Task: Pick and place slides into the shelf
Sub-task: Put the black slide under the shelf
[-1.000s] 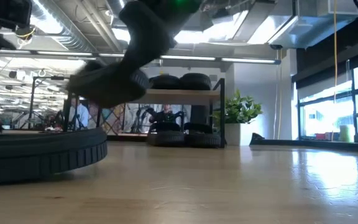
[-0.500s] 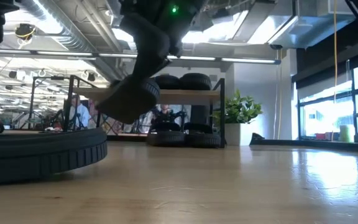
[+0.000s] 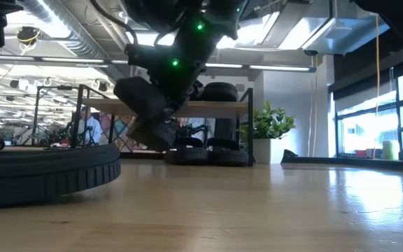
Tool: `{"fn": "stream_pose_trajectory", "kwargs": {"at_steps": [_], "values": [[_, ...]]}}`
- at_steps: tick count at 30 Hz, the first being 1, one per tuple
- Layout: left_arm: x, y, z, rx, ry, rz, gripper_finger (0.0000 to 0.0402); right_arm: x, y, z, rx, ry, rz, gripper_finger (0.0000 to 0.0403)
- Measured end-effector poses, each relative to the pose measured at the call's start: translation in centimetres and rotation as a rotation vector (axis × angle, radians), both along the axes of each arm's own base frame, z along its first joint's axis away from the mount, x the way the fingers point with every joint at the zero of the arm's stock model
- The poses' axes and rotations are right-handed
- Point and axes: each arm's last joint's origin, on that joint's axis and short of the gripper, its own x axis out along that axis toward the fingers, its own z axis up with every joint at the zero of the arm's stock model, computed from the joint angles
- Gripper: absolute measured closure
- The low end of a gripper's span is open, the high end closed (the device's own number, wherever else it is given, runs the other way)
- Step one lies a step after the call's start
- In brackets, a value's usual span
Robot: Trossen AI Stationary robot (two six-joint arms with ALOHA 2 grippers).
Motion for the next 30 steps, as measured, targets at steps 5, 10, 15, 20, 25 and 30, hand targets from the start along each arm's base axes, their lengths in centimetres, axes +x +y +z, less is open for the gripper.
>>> {"fn": "stream_pose_trajectory", "kwargs": {"at_steps": [5, 10, 15, 20, 25, 30], "values": [[0.0, 0.0, 0.0, 0.004, 0.0, -0.001, 0.0138, 0.6, -1.0, -0.5, 0.025, -0.068, -0.067, 0.0371], [0.0, 0.0, 0.0, 0.004, 0.0, -0.001, 0.0138, 1.0, -2.1, -0.8, 0.033, -0.097, -0.09, 0.0371], [0.0, 0.0, 0.0, 0.004, 0.0, -0.002, 0.0138, 1.3, -3.6, -1.4, 0.034, -0.102, -0.122, 0.0371], [0.0, 0.0, 0.0, 0.001, 0.004, -0.014, 0.0138, 1.5, -4.5, -2.3, 0.047, -0.1, -0.13, 0.0371], [0.0, 0.0, 0.0, 0.001, 0.005, -0.016, 0.0138, 1.7, -4.6, -2.9, 0.05, -0.103, -0.132, 0.0368], [0.0, 0.0, 0.0, 0.001, 0.005, -0.016, 0.0138, 1.9, -4.8, -2.7, 0.07, -0.152, -0.158, 0.031]]}}
